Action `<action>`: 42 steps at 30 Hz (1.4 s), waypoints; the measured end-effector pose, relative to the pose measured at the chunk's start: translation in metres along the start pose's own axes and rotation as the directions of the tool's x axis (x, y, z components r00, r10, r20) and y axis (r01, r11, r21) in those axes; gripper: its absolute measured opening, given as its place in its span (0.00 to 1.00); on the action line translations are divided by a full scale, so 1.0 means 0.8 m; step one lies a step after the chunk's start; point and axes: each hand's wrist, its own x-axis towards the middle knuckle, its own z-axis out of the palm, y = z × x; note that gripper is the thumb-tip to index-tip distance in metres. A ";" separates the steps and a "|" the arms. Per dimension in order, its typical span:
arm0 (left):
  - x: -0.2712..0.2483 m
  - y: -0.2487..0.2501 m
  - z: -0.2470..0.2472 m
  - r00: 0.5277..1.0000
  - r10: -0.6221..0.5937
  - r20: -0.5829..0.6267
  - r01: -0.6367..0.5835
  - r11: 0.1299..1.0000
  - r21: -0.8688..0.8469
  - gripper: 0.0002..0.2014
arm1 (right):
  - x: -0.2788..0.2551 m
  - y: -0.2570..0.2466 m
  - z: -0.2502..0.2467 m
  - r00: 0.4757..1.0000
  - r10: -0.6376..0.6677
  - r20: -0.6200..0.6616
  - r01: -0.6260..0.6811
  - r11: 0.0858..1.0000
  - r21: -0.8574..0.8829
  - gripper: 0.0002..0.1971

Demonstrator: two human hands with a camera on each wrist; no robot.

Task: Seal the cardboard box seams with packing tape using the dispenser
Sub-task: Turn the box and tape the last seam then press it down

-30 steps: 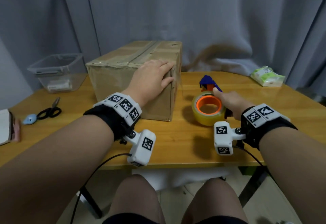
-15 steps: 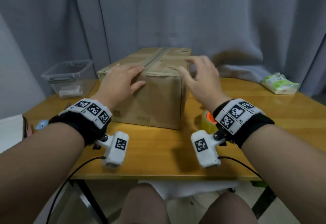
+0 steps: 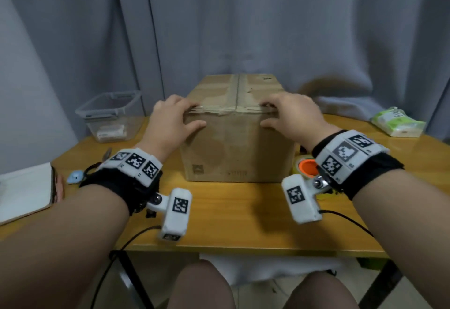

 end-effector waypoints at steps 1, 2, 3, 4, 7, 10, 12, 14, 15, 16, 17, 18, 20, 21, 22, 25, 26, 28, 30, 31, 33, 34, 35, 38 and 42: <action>-0.004 0.006 0.002 0.999 0.023 -0.025 -0.023 1.000 -0.021 0.24 | -0.003 0.009 -0.002 1.000 0.025 0.001 -0.025 1.000 0.020 0.23; -0.008 0.011 0.003 0.998 0.036 -0.047 -0.039 0.998 -0.051 0.22 | -0.005 0.014 -0.002 0.999 0.046 0.006 -0.047 0.998 0.030 0.23; -0.012 0.013 0.003 0.997 0.043 -0.060 -0.048 0.995 -0.086 0.21 | -0.005 0.016 -0.002 0.998 0.059 0.010 -0.059 0.998 0.028 0.22; -0.015 0.013 0.002 0.997 0.046 -0.064 -0.053 0.991 -0.121 0.20 | -0.005 0.015 0.000 0.998 0.061 0.011 -0.062 0.998 0.009 0.21; -0.020 0.002 -0.006 0.998 0.045 -0.052 -0.056 0.974 -0.219 0.19 | 0.000 -0.008 0.004 0.999 -0.012 -0.039 0.009 0.998 -0.068 0.19; -0.018 -0.007 -0.011 0.999 0.026 -0.034 -0.035 0.952 -0.303 0.17 | 0.006 -0.056 0.014 0.982 -0.160 -0.101 0.155 0.986 -0.056 0.19; -0.017 -0.011 -0.012 0.999 0.015 -0.033 -0.026 0.935 -0.354 0.15 | 0.013 -0.088 0.024 0.955 -0.254 -0.150 0.250 0.967 -0.048 0.19; -0.017 -0.014 -0.014 0.999 0.025 -0.038 -0.037 0.930 -0.366 0.15 | 0.023 -0.110 0.032 0.938 -0.306 -0.162 0.300 0.952 -0.058 0.17; -0.017 -0.015 -0.014 0.999 0.034 -0.041 -0.046 0.932 -0.360 0.14 | 0.026 -0.118 0.034 0.928 -0.332 -0.171 0.324 0.943 -0.071 0.15; -0.017 -0.016 -0.014 0.998 0.043 -0.046 -0.057 0.934 -0.353 0.14 | 0.027 -0.124 0.035 0.914 -0.357 -0.191 0.342 0.933 -0.110 0.11; -0.017 -0.018 -0.013 0.997 0.052 -0.048 -0.066 0.935 -0.349 0.14 | 0.028 -0.127 0.037 0.899 -0.377 -0.222 0.346 0.923 -0.166 0.07; -0.018 -0.019 -0.012 0.997 0.063 -0.052 -0.078 0.932 -0.353 0.14 | 0.027 -0.130 0.036 0.899 -0.376 -0.225 0.334 0.920 -0.203 0.08; -0.019 -0.023 -0.012 0.995 0.082 -0.049 -0.095 0.921 -0.378 0.14 | 0.024 -0.129 0.040 0.884 -0.388 -0.261 0.320 0.909 -0.267 0.12; -0.018 -0.025 -0.012 0.996 0.081 -0.039 -0.090 0.912 -0.399 0.13 | 0.023 -0.128 0.044 0.871 -0.405 -0.279 0.325 0.900 -0.291 0.11; -0.016 -0.026 -0.014 0.997 0.076 -0.027 -0.080 0.900 -0.428 0.12 | 0.022 -0.128 0.048 0.854 -0.421 -0.305 0.334 0.894 -0.299 0.09; -0.001 -0.022 -0.020 0.998 0.055 0.016 -0.042 0.888 -0.458 0.18 | 0.015 -0.129 0.060 0.831 -0.408 -0.377 0.346 0.911 -0.224 0.03; 0.005 -0.020 -0.021 0.997 0.062 0.044 -0.038 0.907 -0.419 0.19 | 0.014 -0.129 0.064 0.825 -0.401 -0.397 0.350 0.916 -0.198 0.01; 0.011 -0.015 -0.018 0.990 0.080 0.119 -0.031 0.931 -0.364 0.18 | 0.015 -0.129 0.073 0.811 -0.396 -0.431 0.362 0.918 -0.160 0.04; 0.013 -0.015 -0.013 0.983 0.101 0.155 -0.028 0.909 -0.416 0.15 | 0.017 -0.126 0.078 0.798 -0.394 -0.457 0.375 0.917 -0.136 0.06; 0.013 -0.017 -0.011 0.981 0.122 0.153 -0.046 0.903 -0.427 0.15 | 0.017 -0.126 0.079 0.801 -0.391 -0.454 0.374 0.918 -0.130 0.06; 0.012 -0.023 -0.007 0.978 0.160 0.136 -0.095 0.914 -0.395 0.15 | 0.020 -0.122 0.081 0.809 -0.391 -0.438 0.378 0.918 -0.122 0.05; 0.011 -0.025 -0.005 0.977 0.175 0.122 -0.118 0.919 -0.375 0.16 | 0.021 -0.119 0.083 0.812 -0.403 -0.422 0.389 0.913 -0.123 0.05; 0.010 -0.026 -0.003 0.977 0.185 0.109 -0.135 0.923 -0.360 0.16 | 0.020 -0.116 0.084 0.816 -0.421 -0.396 0.408 0.905 -0.121 0.06; 0.003 -0.026 0.003 0.976 0.206 0.072 -0.174 0.934 -0.313 0.18 | 0.010 -0.106 0.071 0.840 -0.436 -0.323 0.459 0.889 -0.005 0.13; -0.001 -0.021 0.001 0.968 0.230 0.101 -0.194 0.940 -0.279 0.21 | 0.020 -0.091 0.039 0.913 -0.233 -0.336 0.273 0.959 0.075 0.16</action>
